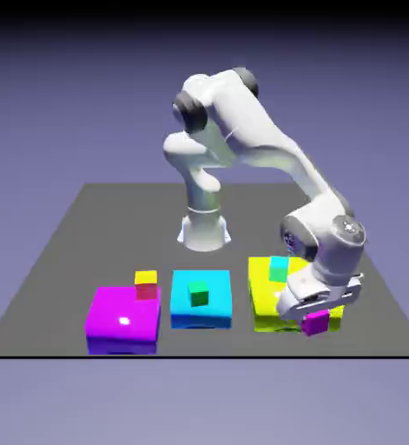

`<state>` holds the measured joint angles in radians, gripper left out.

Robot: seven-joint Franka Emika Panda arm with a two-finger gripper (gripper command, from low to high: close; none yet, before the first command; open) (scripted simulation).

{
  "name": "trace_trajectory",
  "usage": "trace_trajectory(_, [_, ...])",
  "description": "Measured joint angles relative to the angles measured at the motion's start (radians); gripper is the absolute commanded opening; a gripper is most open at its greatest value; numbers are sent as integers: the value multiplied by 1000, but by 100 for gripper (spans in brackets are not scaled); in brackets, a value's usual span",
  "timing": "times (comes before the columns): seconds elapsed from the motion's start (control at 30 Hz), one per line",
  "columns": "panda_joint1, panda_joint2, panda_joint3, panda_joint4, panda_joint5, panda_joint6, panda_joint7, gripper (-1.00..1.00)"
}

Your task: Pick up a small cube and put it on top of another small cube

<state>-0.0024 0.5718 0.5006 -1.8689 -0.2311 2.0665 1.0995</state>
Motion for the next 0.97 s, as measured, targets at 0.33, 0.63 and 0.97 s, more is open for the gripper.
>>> trace_trajectory(0.33, [100, -361, -88, -266, 150, -32, -219, -100])
trace_trajectory(0.63, [188, -687, -164, -510, 279, -58, -419, -100])
trace_trajectory(0.97, [176, -595, -151, -631, 206, 152, -405, 100])
